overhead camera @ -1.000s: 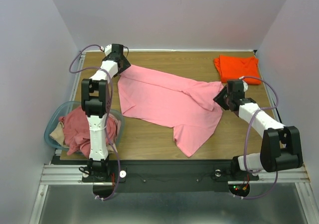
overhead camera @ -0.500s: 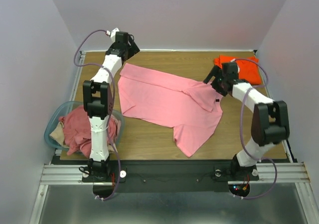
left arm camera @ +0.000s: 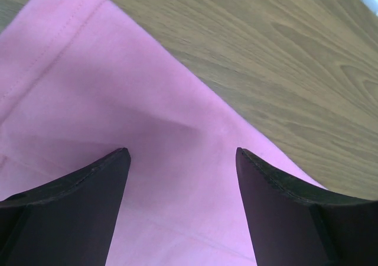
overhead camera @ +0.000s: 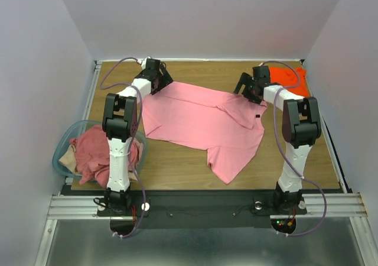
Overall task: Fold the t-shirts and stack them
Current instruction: Fold the tshirt
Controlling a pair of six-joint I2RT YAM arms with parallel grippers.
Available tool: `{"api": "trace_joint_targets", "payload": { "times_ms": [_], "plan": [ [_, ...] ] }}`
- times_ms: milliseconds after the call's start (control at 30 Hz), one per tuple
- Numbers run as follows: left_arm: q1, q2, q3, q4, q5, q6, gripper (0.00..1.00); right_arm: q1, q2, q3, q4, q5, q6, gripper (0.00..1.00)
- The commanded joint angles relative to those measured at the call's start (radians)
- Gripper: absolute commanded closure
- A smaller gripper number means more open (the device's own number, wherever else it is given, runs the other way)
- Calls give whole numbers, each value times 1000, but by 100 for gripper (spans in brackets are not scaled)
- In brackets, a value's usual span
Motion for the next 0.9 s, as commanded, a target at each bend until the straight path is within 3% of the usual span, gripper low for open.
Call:
{"api": "trace_joint_targets", "payload": {
  "times_ms": [0,467,667,867],
  "plan": [
    [-19,-74,-108,22,5,-19,15,-3,39,22,-64,107,-76,0],
    [-139,-294,-499,48,-96,-114,15,-108,38,42,-109,132,-167,0],
    [-209,-385,-610,31,-110,-141,15,-108,-34,-45,-138,216,-196,0],
    [-251,-487,-778,13,-134,-182,15,-108,-232,-295,-156,195,-92,0]
  ]
}}
